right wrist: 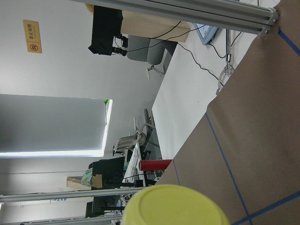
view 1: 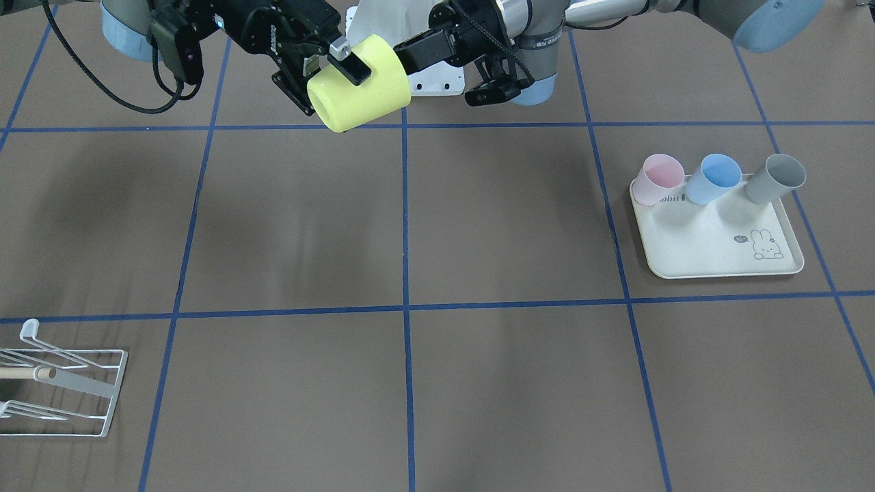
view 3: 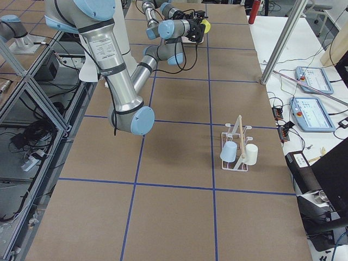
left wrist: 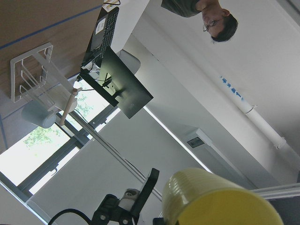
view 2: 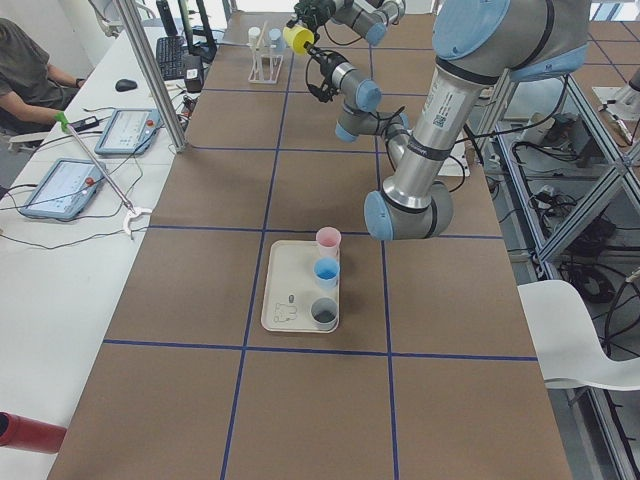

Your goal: Transfer IKEA cup to right arm and place on rack

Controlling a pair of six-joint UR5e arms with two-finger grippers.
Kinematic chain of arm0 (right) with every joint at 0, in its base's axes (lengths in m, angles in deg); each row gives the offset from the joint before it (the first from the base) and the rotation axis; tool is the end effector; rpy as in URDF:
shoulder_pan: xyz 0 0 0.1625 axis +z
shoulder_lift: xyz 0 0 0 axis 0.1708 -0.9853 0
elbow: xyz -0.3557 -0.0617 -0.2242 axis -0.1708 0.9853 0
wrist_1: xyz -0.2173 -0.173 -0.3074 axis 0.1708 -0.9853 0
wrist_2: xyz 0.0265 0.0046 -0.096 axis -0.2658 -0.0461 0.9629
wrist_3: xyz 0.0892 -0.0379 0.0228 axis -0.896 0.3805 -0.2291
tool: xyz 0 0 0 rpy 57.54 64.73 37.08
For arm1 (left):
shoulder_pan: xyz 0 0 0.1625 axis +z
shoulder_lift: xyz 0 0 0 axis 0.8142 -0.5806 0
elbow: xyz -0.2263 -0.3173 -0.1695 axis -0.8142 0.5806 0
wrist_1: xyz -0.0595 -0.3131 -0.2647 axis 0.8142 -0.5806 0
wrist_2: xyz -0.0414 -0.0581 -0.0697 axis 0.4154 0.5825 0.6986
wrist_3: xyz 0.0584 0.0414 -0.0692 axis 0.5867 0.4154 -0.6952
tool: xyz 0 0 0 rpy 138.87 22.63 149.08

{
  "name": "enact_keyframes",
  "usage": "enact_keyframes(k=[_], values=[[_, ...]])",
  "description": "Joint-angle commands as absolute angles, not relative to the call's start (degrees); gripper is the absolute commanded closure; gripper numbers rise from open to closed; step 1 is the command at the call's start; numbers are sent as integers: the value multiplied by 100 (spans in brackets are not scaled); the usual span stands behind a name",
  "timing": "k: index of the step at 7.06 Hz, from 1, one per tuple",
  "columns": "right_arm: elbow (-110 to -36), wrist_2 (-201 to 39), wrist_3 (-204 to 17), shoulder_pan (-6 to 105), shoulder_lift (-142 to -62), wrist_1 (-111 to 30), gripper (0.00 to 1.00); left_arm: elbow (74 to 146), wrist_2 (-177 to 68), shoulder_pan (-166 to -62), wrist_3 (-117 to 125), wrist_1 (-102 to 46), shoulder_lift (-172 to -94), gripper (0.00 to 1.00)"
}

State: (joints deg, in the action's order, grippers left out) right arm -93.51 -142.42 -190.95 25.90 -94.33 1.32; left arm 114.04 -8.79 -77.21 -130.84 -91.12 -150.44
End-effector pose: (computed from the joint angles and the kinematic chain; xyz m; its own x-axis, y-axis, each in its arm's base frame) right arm -0.3317 -0.4152 0.1122 -0.4765 0.1607 0.8644 -0.5079 0.7522 -0.4198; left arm 0.4413 -0.3704 0.1039 -0.8442 -0.5107 -0.1629 -0.2103 0.5950 -0.7758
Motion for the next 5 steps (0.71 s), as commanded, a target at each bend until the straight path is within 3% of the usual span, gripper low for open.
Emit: enact_keyframes(k=[1, 2, 3, 4, 5], values=[[-9354, -14242, -19095, 2594, -9434, 132, 1, 11403, -952, -7666, -13084, -9109, -15060, 100], [-9354, -14233, -19095, 2594, -9434, 132, 4, 11403, -952, -7666, -13084, -9109, -15051, 100], [-9354, -14216, -19095, 2594, -9434, 132, 37, 11403, -952, -7666, -13084, -9109, -15060, 100], [-9354, -14224, -19095, 2594, -9442, 132, 99, 11420, -926, -7666, -13092, -9117, -15060, 100], [-9354, -14224, -19069, 2602, -9460, 132, 100, 11429, -926, -7666, -13075, -9135, -15051, 8]])
